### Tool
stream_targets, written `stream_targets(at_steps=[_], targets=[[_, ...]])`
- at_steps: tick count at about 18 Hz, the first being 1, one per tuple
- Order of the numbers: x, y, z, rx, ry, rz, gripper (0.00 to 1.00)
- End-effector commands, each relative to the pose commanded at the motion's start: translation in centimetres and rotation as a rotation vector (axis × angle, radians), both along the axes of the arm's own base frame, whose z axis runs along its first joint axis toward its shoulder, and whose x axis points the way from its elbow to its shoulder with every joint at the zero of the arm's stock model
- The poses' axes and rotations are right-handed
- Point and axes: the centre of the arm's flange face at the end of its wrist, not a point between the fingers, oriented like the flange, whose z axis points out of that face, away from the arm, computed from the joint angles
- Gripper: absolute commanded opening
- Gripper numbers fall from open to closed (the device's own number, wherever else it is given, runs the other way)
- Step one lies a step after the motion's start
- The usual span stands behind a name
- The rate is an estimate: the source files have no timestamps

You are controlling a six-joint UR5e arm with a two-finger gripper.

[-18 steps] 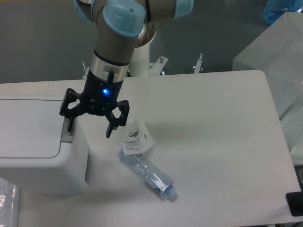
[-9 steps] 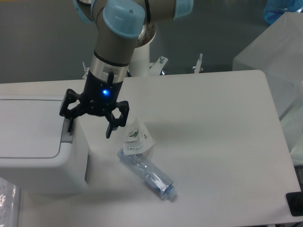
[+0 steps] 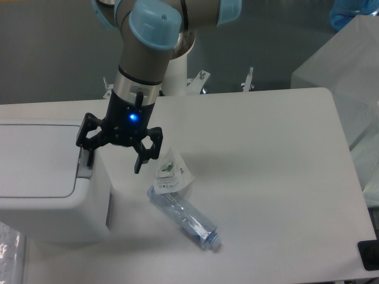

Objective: Open the trash can

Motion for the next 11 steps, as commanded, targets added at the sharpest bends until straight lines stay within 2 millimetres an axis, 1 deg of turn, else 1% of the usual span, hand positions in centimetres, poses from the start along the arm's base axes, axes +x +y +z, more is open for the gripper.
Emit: stream_targets(at_steps=[4,6,7,9,11], targets=[[0.0,0.0,0.1,0.001,0.001,0.0,1.0],[-0.2,0.1,1.0,0.016,0.016,-0.004,1.0],[-0.3,0.2,1.7,0.026,0.027,-0.006,1.0],[-0.5,0.4,3.7,0.054,0.054,-0.005,1.0],[-1.3,0.3,6.0,0.085,0.083,0.007,1.0]])
